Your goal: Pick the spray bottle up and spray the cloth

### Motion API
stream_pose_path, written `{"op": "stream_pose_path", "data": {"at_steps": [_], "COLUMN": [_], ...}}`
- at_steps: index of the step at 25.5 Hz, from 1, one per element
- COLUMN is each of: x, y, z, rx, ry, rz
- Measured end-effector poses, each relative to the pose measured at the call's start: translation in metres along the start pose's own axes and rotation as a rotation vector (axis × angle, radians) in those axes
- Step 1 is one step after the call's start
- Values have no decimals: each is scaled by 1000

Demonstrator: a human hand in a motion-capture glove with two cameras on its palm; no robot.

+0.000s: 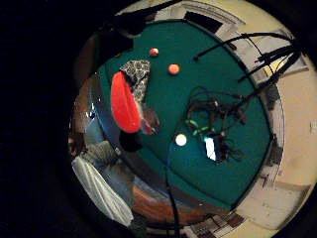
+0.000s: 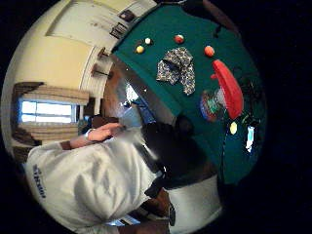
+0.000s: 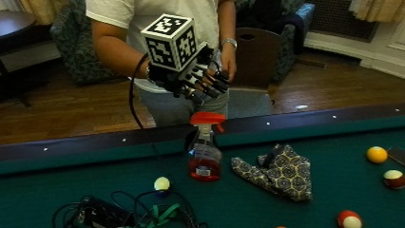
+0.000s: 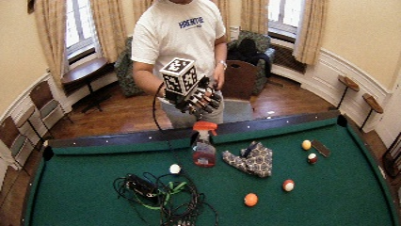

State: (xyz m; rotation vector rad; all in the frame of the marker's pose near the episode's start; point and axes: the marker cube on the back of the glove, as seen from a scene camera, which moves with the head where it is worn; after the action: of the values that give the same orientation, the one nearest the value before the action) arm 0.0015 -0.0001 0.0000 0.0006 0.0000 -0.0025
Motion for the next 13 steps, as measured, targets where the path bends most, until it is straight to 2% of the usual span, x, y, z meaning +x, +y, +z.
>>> {"op": "stream_pose_path", "data": {"at_steps": [13], "x": [15], "y": [0], "z": [-1], "rx": [12], "ry": [-5], "rz": [-4]}}
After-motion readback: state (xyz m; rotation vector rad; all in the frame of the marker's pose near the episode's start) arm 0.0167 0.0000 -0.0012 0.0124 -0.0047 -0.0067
